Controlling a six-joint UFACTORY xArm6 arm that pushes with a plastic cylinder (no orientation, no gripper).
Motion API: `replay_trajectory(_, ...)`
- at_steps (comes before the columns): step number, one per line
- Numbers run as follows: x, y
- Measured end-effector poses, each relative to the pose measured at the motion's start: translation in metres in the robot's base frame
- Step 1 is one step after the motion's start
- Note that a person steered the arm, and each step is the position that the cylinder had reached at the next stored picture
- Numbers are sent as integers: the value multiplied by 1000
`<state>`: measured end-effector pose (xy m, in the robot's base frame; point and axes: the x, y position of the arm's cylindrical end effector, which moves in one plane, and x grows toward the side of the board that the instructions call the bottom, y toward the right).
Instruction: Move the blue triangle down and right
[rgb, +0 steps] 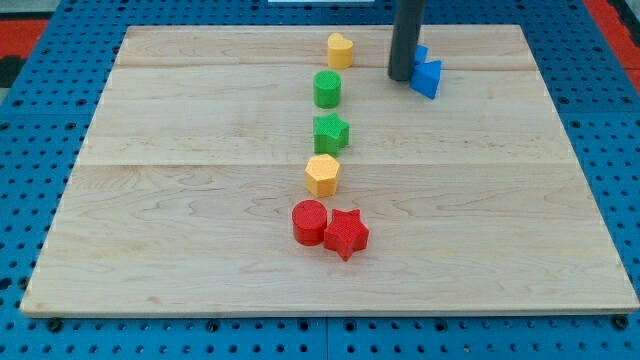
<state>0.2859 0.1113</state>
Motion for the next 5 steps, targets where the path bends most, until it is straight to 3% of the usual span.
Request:
replay_trajectory(1, -20, 26)
replay_trajectory(2, 13, 53)
replay_trajectory(3, 80, 50)
replay_trajectory(4, 114, 54)
replay_trajectory(5, 69, 96)
